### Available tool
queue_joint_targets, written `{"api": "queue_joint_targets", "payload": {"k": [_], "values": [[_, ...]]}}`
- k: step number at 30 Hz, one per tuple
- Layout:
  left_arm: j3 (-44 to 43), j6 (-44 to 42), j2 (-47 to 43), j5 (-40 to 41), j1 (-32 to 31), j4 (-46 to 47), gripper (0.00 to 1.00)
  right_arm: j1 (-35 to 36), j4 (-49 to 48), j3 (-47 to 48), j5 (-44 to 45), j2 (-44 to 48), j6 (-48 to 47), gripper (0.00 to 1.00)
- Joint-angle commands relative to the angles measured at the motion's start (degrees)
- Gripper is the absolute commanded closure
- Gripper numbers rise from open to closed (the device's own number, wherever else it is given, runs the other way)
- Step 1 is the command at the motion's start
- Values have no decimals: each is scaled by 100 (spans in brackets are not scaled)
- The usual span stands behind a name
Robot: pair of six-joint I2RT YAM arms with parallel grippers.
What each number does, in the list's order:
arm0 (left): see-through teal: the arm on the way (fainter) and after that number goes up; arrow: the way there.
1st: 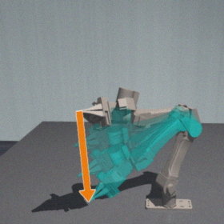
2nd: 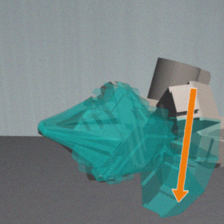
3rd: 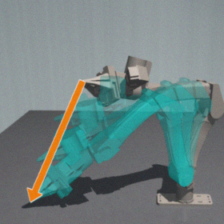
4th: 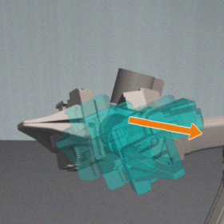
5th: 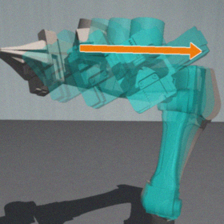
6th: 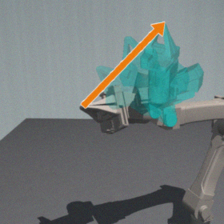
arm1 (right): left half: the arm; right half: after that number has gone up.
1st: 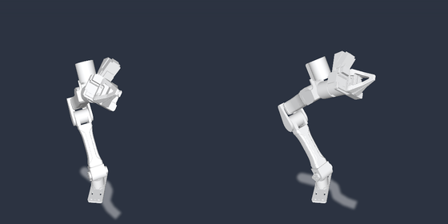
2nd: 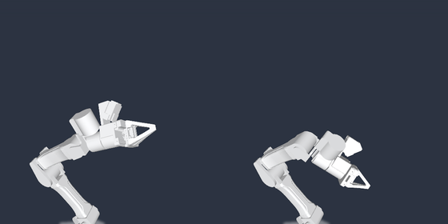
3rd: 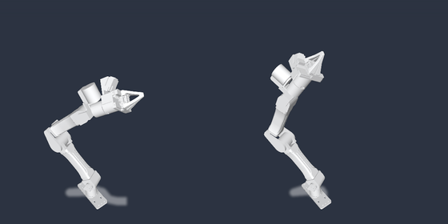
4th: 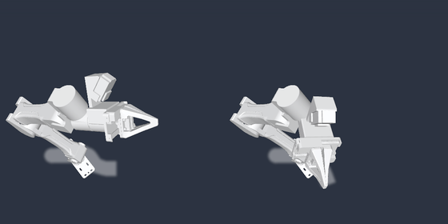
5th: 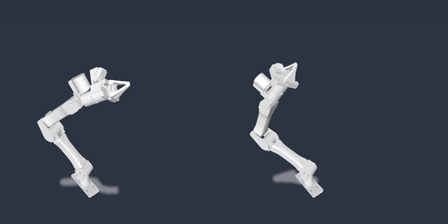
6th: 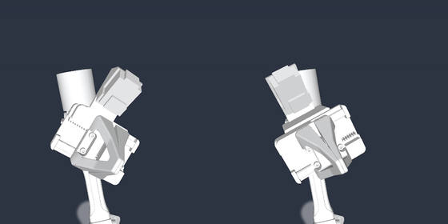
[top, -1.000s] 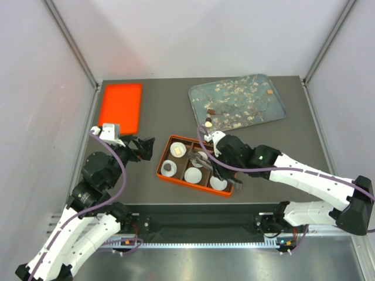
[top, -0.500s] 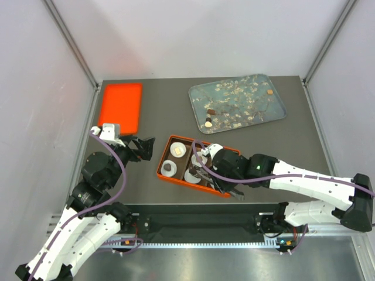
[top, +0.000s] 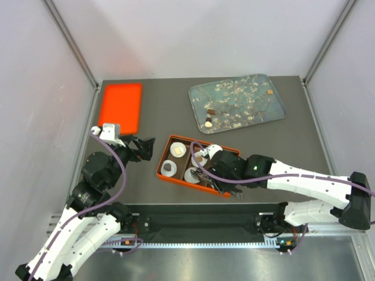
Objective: Pack the chocolate
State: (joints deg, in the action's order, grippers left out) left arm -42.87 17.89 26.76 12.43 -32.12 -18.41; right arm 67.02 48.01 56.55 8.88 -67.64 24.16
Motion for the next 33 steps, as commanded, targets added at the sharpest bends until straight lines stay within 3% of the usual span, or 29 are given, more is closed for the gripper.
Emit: {"api": "queue_joint_targets", "payload": {"k": [1, 21, 29, 33], "values": [[16, -14, 13, -74, 21, 277, 1, 127, -125, 145, 122, -65, 62, 63], [7, -14, -5, -56, 21, 277, 1, 153, -90, 505, 289, -101, -43, 58], [7, -14, -40, -38, 21, 277, 1, 136, 402, 1252, 693, 84, -210, 58], [7, -14, -48, -38, 21, 277, 1, -328, 613, 1647, 1088, 23, -552, 59]]}}
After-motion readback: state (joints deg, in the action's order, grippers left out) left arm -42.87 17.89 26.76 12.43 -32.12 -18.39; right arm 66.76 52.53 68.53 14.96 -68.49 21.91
